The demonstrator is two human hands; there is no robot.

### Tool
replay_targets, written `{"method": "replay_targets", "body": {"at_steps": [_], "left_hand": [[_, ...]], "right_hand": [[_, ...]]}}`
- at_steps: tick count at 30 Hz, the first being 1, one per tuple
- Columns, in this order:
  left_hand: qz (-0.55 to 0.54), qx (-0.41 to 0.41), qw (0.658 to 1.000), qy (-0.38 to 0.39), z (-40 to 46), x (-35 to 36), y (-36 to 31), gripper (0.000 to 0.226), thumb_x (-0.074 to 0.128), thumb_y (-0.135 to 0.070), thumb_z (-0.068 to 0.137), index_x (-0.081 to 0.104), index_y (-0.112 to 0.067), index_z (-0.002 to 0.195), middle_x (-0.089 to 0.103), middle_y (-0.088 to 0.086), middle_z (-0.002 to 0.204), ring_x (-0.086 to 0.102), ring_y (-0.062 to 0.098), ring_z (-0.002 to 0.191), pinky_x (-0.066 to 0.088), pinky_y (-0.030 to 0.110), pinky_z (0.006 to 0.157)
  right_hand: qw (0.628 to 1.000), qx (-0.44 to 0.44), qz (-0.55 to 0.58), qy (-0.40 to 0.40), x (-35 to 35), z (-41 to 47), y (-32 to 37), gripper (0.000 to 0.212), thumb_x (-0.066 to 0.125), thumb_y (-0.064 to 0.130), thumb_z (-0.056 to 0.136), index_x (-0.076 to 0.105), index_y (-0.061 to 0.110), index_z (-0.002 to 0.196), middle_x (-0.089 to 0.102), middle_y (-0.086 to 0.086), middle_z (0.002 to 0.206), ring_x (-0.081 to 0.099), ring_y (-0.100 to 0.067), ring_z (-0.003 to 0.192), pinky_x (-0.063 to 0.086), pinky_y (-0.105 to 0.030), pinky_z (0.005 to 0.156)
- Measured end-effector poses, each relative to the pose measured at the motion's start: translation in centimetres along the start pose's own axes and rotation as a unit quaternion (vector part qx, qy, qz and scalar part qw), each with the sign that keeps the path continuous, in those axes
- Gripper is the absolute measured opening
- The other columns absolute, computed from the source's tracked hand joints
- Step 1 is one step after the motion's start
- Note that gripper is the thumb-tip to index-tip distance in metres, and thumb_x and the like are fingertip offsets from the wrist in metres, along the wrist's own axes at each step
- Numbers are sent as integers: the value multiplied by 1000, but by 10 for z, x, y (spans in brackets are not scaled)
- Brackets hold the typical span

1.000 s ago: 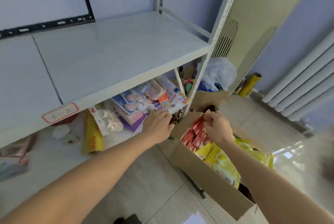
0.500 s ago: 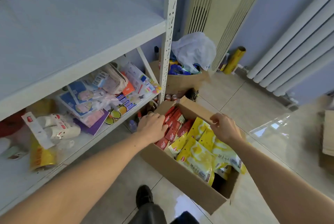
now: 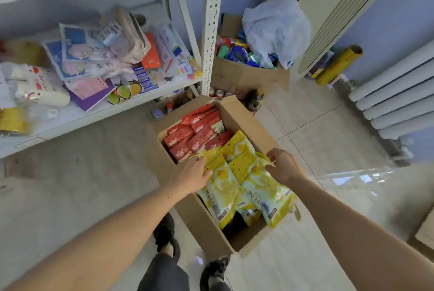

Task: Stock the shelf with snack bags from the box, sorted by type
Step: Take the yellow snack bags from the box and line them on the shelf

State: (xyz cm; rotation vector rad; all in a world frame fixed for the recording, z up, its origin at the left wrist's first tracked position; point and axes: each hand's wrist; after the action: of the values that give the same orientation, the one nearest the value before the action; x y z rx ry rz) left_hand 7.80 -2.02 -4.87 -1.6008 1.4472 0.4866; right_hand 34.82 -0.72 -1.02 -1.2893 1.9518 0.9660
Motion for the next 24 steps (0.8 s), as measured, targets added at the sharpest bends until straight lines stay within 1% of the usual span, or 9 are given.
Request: {"method": "replay_targets", "body": {"at_steps": [3, 6, 9, 12, 16, 18, 20, 22, 24], "left_hand": [[-34, -32, 999, 16, 3, 33, -9, 50, 47, -44, 97, 47, -7, 131, 58, 11, 118, 56, 28, 111, 51, 44, 90], [-27, -49, 998, 32, 13, 69, -13, 49, 45, -43, 98, 47, -3, 127, 59, 11, 112, 60, 28, 104, 52, 42, 85], [-7, -76, 995, 69, 27, 103, -17, 52, 44, -45, 98, 43, -5, 131, 56, 14, 121, 57, 30, 112, 51, 40, 86], [-3, -97, 992, 84, 42, 132, -20, 53, 47, -49, 96, 45, -5, 125, 57, 14, 121, 58, 29, 109, 50, 38, 83], [-29, -135, 985, 108, 59, 164, -25, 74, 47, -54, 95, 33, 4, 139, 59, 16, 120, 62, 28, 106, 50, 33, 79], [-46, -160, 980, 113, 64, 177, -26, 89, 45, -56, 95, 14, 9, 147, 49, 24, 134, 55, 32, 118, 48, 34, 88], [-69, -184, 973, 124, 68, 187, -27, 99, 44, -58, 94, -4, 10, 148, 24, 30, 151, 37, 39, 135, 43, 40, 102], [-90, -205, 965, 135, 71, 194, -27, 103, 42, -61, 93, -13, 7, 148, 12, 29, 155, 26, 43, 140, 40, 44, 106], [-103, -218, 961, 134, 74, 200, -27, 104, 42, -63, 92, -16, 1, 149, 9, 26, 157, 25, 43, 140, 39, 45, 107]], "right_hand": [[999, -4, -21, 33, 23, 11, -18, 49, 68, 32, 87, 52, 14, 130, 55, -8, 126, 52, -29, 116, 49, -43, 91], [997, -1, -53, 55, 47, 21, -30, 58, 67, 39, 87, 45, 16, 136, 46, -7, 134, 43, -30, 126, 44, -43, 98], [993, -3, -106, 58, 70, 32, -40, 69, 67, 45, 86, 39, 16, 142, 41, -8, 140, 37, -30, 131, 37, -44, 104], [990, 5, -134, 46, 91, 43, -51, 82, 69, 52, 82, 33, 14, 145, 37, -8, 144, 35, -29, 133, 33, -42, 107], [991, 25, -130, 34, 109, 53, -63, 91, 71, 57, 77, 28, 13, 145, 39, -8, 141, 38, -28, 131, 33, -40, 105], [992, 35, -115, 28, 115, 57, -65, 93, 72, 56, 76, 27, 12, 144, 42, -8, 139, 41, -28, 129, 34, -40, 104], [992, 38, -117, 15, 119, 61, -68, 91, 73, 56, 76, 29, 12, 142, 46, -8, 135, 43, -28, 127, 35, -39, 102], [991, 40, -124, 8, 120, 66, -69, 87, 73, 56, 76, 34, 11, 139, 52, -8, 130, 44, -28, 124, 36, -38, 101], [992, 43, -117, 15, 120, 71, -68, 75, 74, 54, 75, 44, 12, 129, 58, -8, 120, 49, -28, 119, 40, -38, 97]]}}
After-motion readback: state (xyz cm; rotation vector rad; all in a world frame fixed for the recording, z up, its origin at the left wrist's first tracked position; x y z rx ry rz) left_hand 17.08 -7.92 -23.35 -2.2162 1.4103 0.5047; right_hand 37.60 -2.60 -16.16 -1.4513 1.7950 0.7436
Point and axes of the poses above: each hand's wrist, its own z-axis towards the middle knuckle, its own x-axis out of the palm, y = z × x
